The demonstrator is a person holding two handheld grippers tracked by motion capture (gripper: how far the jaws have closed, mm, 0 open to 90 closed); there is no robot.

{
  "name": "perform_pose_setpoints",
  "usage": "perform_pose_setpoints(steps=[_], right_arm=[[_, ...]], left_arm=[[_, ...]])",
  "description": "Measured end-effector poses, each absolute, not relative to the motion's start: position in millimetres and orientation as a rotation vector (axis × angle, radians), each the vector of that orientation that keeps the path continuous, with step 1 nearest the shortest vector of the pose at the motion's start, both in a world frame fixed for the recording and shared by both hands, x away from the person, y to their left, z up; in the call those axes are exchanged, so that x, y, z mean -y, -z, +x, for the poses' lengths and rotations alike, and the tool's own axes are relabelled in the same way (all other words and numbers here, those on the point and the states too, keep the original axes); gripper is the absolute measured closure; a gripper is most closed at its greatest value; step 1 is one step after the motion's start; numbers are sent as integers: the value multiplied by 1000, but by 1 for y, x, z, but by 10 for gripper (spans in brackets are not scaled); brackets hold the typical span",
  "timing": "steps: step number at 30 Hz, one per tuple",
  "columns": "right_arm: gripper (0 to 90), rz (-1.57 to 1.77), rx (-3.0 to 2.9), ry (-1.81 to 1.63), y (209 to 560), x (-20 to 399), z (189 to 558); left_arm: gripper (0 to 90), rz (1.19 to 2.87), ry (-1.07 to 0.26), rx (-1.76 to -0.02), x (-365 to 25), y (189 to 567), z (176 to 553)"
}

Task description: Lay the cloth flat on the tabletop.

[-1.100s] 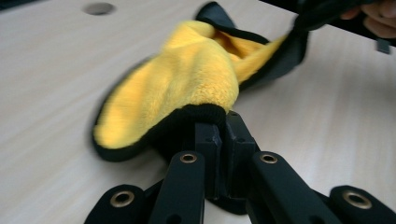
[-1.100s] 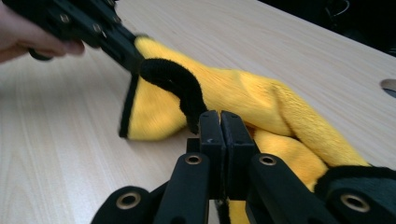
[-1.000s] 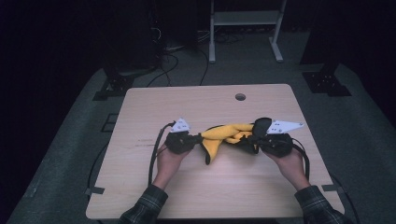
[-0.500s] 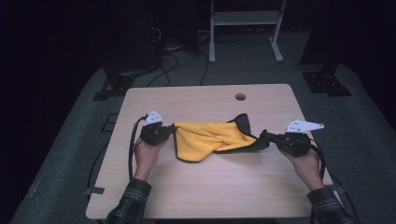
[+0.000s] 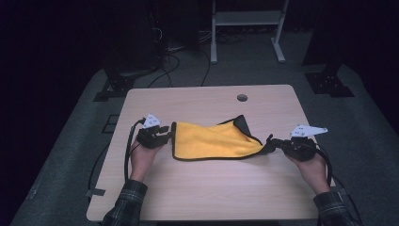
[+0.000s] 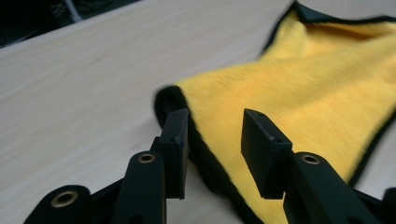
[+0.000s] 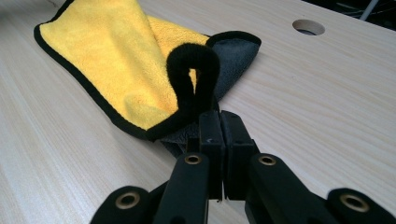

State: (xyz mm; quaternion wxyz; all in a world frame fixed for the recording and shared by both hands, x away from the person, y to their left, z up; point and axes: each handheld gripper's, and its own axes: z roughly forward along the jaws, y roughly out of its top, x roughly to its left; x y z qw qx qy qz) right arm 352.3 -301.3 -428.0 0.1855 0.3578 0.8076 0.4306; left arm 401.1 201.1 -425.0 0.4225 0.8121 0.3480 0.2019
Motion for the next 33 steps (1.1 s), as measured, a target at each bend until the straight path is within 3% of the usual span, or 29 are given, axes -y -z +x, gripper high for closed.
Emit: perform_pose_setpoints(steps=[8,17,24,25,27,28,32,33], right_arm=[[876,1007,-2277,-1213,429,301,354],[875,1002,-2285,-1214,430,300,355],[875,1003,-2289,-1214,431,299,355],[875,1003,-2289,-1215,431,299,355],[875,1002,-2289,-1214,431,299,355],[876,1002,-2290,-1214,431,299,355],[876,997,-2289,-1214,430,298,354],[876,997,-2289,-1214,430,298,354]], left_arm=[[548,2136,-429,-738,-196,437,368],[438,2231,-382,-762,-183,463,369],[448,2277,-393,-787,-175,470,371],[461,2277,-391,-787,-175,470,371],[593,2285,-403,-787,-176,469,371],[593,2289,-405,-787,-176,468,371],[808,2307,-399,-786,-176,466,373],[808,2304,-383,-791,-177,465,373]])
